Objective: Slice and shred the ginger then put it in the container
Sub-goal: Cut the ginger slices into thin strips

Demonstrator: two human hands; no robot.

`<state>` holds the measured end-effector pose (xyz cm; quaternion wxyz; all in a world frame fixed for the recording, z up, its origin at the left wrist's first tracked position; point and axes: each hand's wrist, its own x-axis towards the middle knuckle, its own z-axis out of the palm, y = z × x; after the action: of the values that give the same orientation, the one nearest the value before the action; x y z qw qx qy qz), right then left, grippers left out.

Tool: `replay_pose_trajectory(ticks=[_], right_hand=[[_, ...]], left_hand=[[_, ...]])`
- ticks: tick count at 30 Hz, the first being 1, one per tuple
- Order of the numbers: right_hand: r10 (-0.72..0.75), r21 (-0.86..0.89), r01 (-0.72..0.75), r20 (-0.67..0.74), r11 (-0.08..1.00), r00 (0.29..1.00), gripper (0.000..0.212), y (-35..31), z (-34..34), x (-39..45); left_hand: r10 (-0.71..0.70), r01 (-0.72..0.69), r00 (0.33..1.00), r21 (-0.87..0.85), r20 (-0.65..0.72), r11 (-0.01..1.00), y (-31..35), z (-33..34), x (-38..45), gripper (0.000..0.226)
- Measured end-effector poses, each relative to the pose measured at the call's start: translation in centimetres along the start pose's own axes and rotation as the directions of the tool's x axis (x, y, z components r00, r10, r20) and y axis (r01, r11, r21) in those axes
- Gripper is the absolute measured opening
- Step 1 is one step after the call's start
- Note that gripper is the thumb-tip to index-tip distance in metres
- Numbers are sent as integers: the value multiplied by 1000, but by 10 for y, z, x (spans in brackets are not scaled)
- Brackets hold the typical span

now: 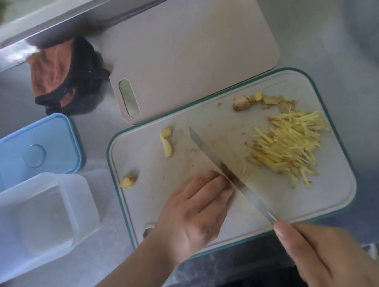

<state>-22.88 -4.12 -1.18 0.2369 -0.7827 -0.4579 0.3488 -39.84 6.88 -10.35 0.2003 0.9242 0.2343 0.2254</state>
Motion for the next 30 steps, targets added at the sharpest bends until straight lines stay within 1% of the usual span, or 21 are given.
replay_pose_trajectory(ticks=[2,4,6,8,9,10,13,15,16,17,18,19,21,22,23,24,25,26,28,29,30], right_hand=[[-12,21,12,5,1000,1000,27,-5,2,-3],[-61,-13,61,-19,998,998,33,-4,3,-5],[-34,-81,34,-3,996,999,49,-3,3,0],[95,-101,-86,92,991,991,85,2,4,10],[137,-100,-123,140,987,981,96,5,4,13],[133,-84,-120,174,989,976,96,10,6,15],[107,-55,-98,193,994,975,83,12,5,21],[91,0,-92,155,996,984,65,10,1,21],[93,30,-99,166,995,982,61,11,-1,18],[103,38,-113,207,993,973,67,8,-3,16],[87,4,-89,209,996,974,76,6,-2,13],[35,-52,-28,141,998,989,74,6,0,9],[-108,-127,104,-20,986,994,38,3,3,0],[-147,-133,139,-53,981,988,25,0,5,-4],[-139,-93,137,-22,986,990,23,-2,5,-5],[-98,-85,99,6,991,995,25,-4,3,-3],[-66,-115,69,35,991,997,33,-4,2,1],[-24,-156,38,86,987,996,50,-2,3,6],[93,-162,-65,174,985,980,89,4,2,15],[118,-122,-95,199,988,973,96,6,5,15],[127,-78,-113,202,990,971,94,8,7,17]], left_hand=[[-2,2,1000,-7,1,1000,-1,1,0,9],[0,0,1000,-13,-2,1000,-2,2,0,10],[1,-1,1000,-16,-2,1000,-3,2,-1,11],[5,-5,1000,-16,3,1000,-3,2,0,12],[3,-2,1000,-18,4,1000,-3,1,0,12],[0,0,1000,-22,7,1000,-3,1,0,11],[-5,5,1000,-32,11,999,-2,-2,0,11],[-1,1,1000,-25,-4,1000,-1,-4,1,9],[0,0,1000,-18,-13,1000,-1,-4,1,8],[0,0,1000,-15,-20,1000,-1,-4,1,8],[-2,2,1000,-15,-24,1000,-1,-3,1,8],[-5,4,1000,-15,-26,1000,-1,-2,1,8],[-12,11,1000,-15,-25,1000,-1,-2,1,7],[-10,10,1000,-17,-24,1000,-1,-2,1,7],[-8,8,1000,-23,-25,1000,-1,-2,2,7],[-7,6,1000,-32,-26,999,-1,-2,2,7],[-6,5,1000,-39,-27,999,-1,-2,2,7],[-5,4,1000,-41,-26,999,-1,-2,2,8],[-1,0,1000,-38,-21,999,-1,-3,3,9],[-1,0,1000,-39,-17,999,-1,-3,2,9],[-2,2,1000,-38,-11,999,-2,-3,2,10]])
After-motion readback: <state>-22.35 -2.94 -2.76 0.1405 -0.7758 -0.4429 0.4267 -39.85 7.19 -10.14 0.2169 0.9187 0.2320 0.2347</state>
